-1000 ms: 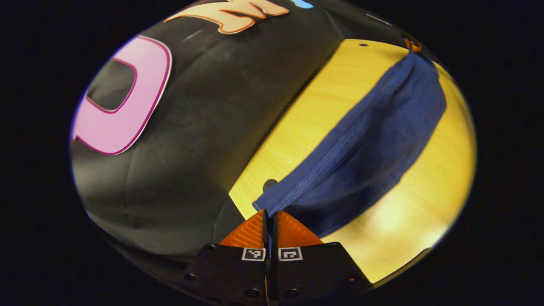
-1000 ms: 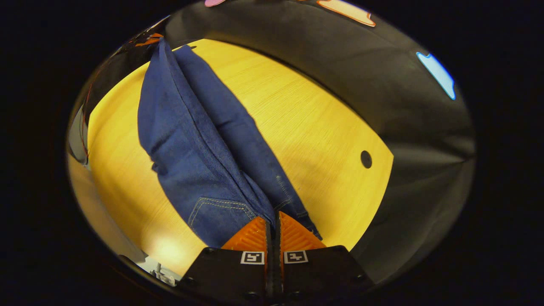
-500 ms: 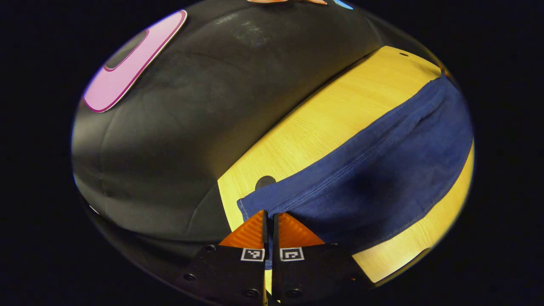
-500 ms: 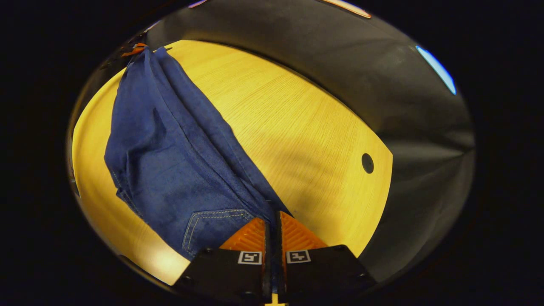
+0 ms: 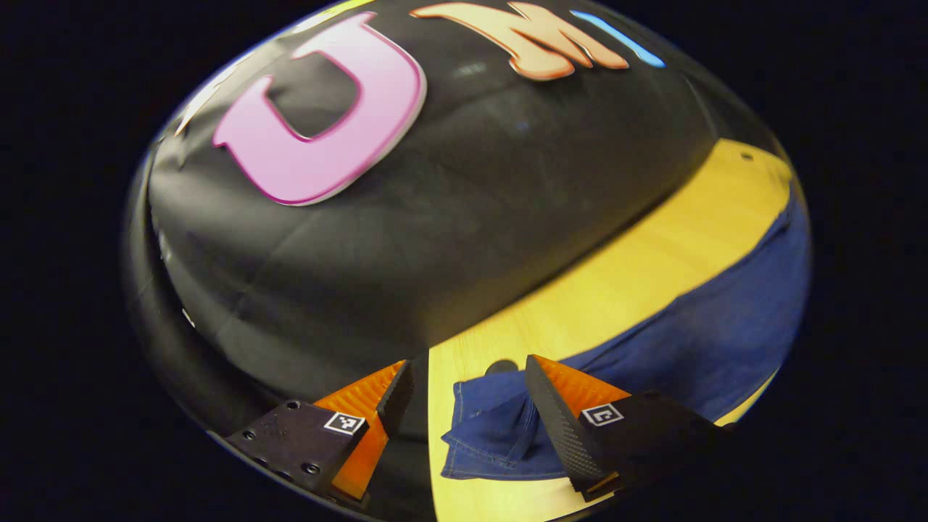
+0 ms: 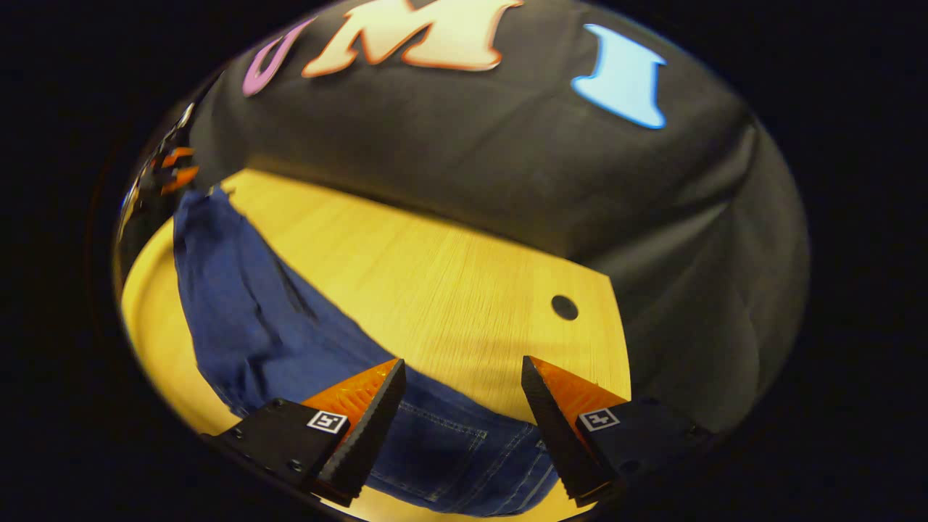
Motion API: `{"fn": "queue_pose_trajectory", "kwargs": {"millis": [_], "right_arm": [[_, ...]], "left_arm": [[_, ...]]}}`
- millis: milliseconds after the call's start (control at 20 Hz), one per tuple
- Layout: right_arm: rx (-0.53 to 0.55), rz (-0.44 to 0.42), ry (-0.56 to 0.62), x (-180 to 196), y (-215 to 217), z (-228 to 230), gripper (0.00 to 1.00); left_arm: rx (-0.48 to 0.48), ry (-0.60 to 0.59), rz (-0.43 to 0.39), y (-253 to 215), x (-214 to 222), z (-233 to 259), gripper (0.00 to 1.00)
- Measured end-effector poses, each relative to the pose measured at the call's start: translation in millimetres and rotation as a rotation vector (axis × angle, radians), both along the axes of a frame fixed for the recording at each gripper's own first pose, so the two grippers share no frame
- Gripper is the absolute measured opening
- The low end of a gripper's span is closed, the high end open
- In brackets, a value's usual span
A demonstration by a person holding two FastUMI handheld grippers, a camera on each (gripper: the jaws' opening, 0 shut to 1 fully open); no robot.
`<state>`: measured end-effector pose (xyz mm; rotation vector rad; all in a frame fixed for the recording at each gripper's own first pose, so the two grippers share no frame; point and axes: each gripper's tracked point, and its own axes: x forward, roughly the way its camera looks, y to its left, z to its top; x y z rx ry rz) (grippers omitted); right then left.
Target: Grasp the waist and the cuffs of the jeans and fold them to make the two legs overlap; first hold the waist and fold one-third of the jeans toward the cuffs, then hold the cuffs and fold the remaining one-third in the same direction to finish folding.
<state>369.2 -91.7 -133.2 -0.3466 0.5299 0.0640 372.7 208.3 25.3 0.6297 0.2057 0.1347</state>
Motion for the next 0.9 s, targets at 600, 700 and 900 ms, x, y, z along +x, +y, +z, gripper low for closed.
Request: {"fn": "queue_pose_trajectory", "kwargs": {"millis": [600,700,900], "right_arm": [[0.461,-0.347,-0.147,-126.1,-71.1,51.0,0.99],[0.539,-0.437,-0.13,-143.5,-86.1,25.8,0.98],[0.696,-0.565,-0.064,-156.7,-108.4,-27.6,0.98]], "left_arm": [[-0.33,-0.185,-0.182,-117.5,-105.6,75.8,0.94],[-0.334,-0.194,-0.189,-130.1,-124.3,77.5,0.94],[-0.35,-0.211,-0.161,-140.4,-157.1,78.5,0.94]]}}
